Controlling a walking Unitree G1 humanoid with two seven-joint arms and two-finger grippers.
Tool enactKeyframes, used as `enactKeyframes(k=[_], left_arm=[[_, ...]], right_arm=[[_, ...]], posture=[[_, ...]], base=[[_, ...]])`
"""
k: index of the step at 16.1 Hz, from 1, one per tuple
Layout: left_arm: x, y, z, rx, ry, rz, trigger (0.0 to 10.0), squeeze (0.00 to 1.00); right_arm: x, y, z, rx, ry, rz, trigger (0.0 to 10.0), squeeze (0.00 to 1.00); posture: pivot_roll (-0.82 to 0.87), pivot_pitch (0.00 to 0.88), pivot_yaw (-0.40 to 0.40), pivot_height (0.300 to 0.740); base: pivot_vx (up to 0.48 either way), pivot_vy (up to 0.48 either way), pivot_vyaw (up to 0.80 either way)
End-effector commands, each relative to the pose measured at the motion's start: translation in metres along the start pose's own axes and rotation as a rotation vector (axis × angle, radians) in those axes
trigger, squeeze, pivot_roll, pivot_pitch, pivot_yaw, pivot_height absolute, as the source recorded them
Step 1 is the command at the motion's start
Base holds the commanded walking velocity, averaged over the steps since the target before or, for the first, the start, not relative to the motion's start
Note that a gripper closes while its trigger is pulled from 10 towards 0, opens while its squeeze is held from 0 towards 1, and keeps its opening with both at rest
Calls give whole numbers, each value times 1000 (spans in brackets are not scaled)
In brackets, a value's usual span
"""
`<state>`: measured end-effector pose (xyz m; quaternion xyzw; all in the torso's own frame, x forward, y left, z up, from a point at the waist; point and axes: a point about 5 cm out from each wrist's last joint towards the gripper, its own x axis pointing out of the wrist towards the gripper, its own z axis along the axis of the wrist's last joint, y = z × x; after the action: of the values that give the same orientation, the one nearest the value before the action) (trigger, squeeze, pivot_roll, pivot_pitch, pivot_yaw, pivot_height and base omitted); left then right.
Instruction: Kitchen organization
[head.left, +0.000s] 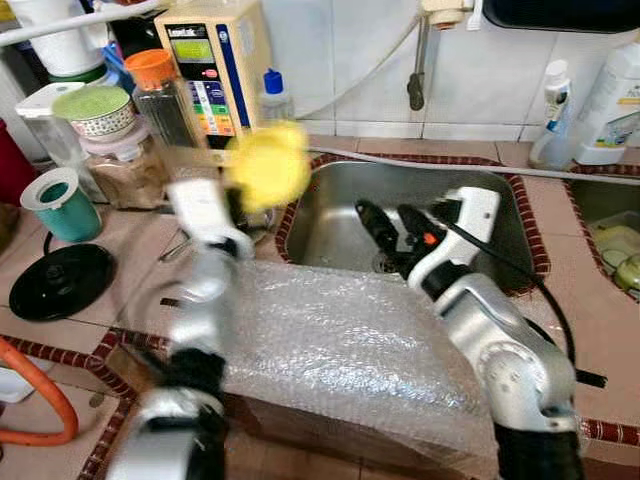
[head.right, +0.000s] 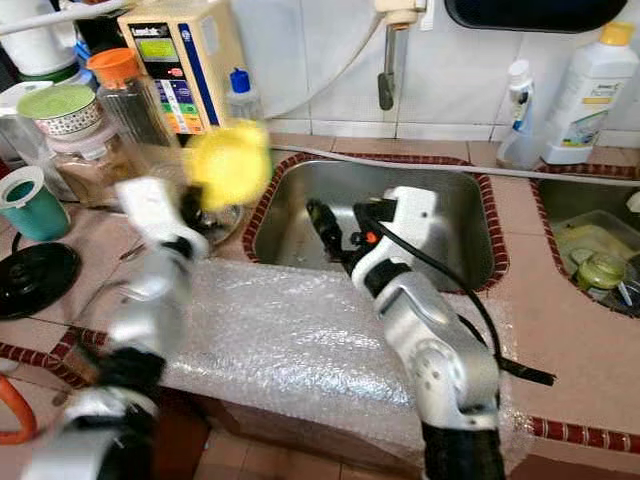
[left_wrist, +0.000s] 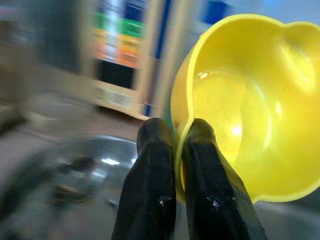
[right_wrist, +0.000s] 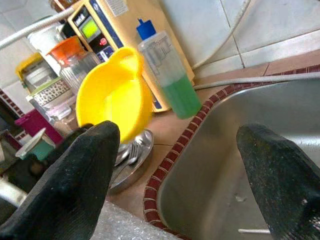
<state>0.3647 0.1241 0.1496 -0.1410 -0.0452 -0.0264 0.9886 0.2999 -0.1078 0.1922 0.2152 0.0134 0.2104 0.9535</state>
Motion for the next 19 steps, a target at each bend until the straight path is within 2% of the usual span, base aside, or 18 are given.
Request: enactKeyframes(k=[1, 2, 4, 8, 11, 12, 13, 16, 19], left_arm=[[-2, -7, 7, 11, -42, -42, 0, 0], [-3, -10, 6, 11, -43, -56, 0, 0], [-14, -29, 6, 33, -67, -171, 0, 0], [-31, -53, -7, 8, -13, -324, 0, 0], [-36, -57, -8, -7, -6, -329, 0, 0], [-38, -58, -7, -21, -10, -335, 0, 0], [-39, -59, -6, -25, -11, -338, 0, 0], [-43, -59, -8, -37, 5, -359, 0, 0], [-46, -63, -11, -59, 21, -392, 0, 0]], right_arm=[[3, 2, 0, -21, -2, 7, 10000, 0], [4, 1, -1, -25, -1, 5, 10000, 0], [5, -5, -4, -7, -9, -23, 10000, 0], [17, -4, -6, 1, -20, -6, 10000, 0], [22, -3, -7, -12, -16, 1, 10000, 0], [24, -4, -9, -6, -11, -8, 2588, 0], [25, -6, -10, 3, -7, -20, 0, 0], [27, -17, -9, 7, -21, -98, 0, 0], [28, -22, -10, 15, -21, -116, 0, 0]], posture=[[-49, 0, 88, 740], [-47, 0, 87, 740], [-42, 0, 80, 740], [-43, 0, 74, 740], [-40, 0, 65, 740], [-40, 0, 65, 740], [-38, 0, 65, 740], [-40, 0, 69, 740], [-49, 0, 88, 740]], base=[[0, 0, 0], [0, 0, 0], [0, 0, 0], [0, 0, 0], [0, 0, 0], [0, 0, 0], [0, 0, 0], [0, 0, 0], [0, 0, 0]])
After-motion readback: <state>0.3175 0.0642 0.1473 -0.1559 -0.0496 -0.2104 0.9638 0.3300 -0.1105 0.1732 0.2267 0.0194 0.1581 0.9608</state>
